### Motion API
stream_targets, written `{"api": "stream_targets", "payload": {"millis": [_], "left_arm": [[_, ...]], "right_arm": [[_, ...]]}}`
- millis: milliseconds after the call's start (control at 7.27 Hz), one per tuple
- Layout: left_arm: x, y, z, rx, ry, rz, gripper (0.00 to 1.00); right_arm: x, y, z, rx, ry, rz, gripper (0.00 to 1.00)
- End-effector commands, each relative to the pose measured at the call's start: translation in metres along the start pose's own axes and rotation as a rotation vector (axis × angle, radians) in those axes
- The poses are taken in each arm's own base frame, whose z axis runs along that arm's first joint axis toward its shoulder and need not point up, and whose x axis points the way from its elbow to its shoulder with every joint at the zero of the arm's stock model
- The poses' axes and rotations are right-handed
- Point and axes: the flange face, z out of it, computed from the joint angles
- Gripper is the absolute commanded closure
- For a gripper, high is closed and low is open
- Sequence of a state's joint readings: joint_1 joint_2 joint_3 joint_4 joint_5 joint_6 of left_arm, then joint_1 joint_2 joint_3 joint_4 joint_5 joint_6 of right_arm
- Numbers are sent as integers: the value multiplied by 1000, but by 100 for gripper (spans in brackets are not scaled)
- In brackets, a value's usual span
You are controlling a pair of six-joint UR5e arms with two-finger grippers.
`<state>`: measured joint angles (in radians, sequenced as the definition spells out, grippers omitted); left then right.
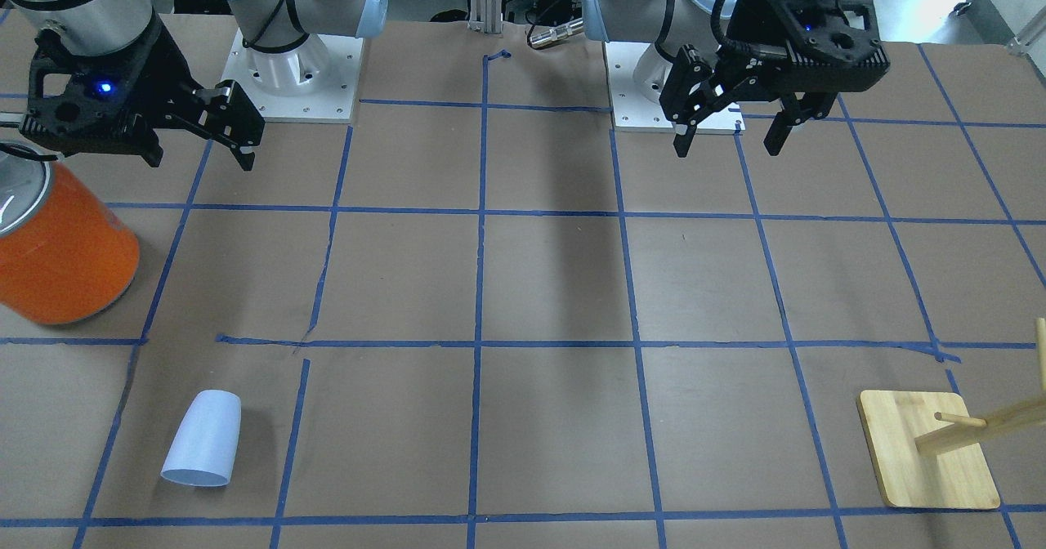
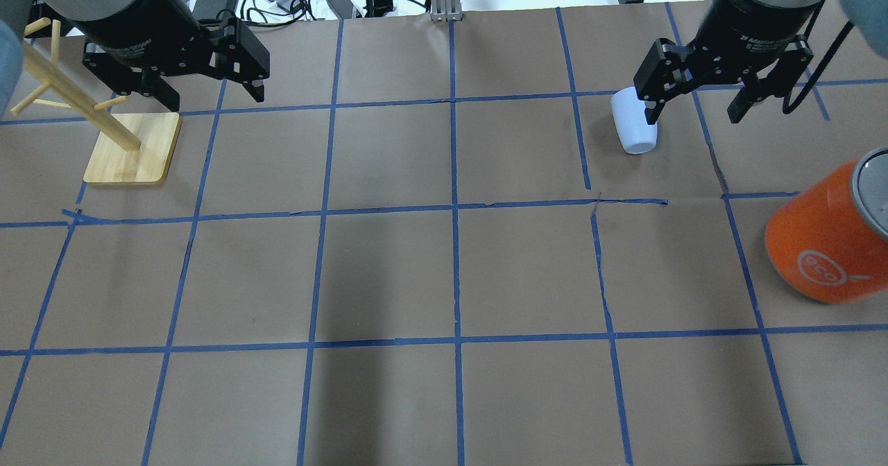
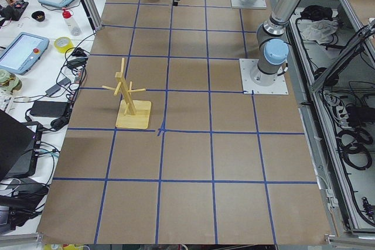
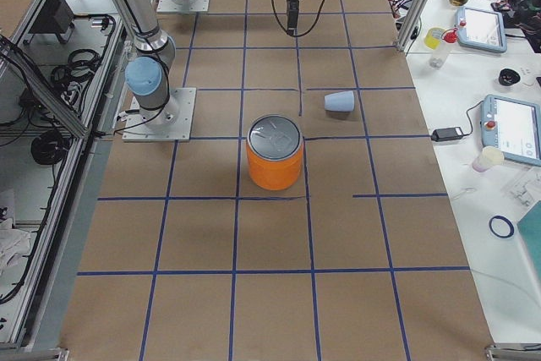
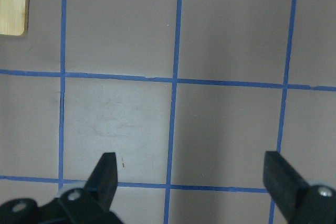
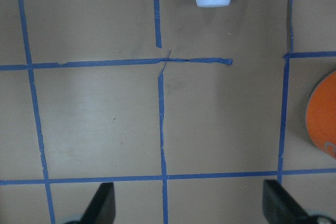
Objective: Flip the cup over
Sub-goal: 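Lower the right gripper toward the upside-down light-blue cup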
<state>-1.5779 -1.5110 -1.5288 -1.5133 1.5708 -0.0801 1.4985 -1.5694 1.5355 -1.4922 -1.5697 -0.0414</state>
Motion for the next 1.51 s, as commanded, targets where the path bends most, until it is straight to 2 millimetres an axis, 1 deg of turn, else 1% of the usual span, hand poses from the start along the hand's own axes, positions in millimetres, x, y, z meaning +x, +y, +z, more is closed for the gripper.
{"api": "stream_targets", "payload": {"millis": [0,275,550,1101,1239,1376], "left_arm": [[0,0,0,-1,0,1,0],[0,0,0,0,0,1,0],[0,0,0,-1,-1,2,0],[0,1,0,0,-1,2,0],[-2,0,0,0,-2,-2,0],[-2,-1,0,2,-2,-4,0]], "right_arm": [[0,0,4,-8,5,0,0],[0,-1,0,0,-4,1,0],[1,-2,6,-12,4,3,0],[2,-3,8,-18,8,7,0],[3,-6,8,-3,10,10,0],[6,-18,27,-40,8,15,0]]}}
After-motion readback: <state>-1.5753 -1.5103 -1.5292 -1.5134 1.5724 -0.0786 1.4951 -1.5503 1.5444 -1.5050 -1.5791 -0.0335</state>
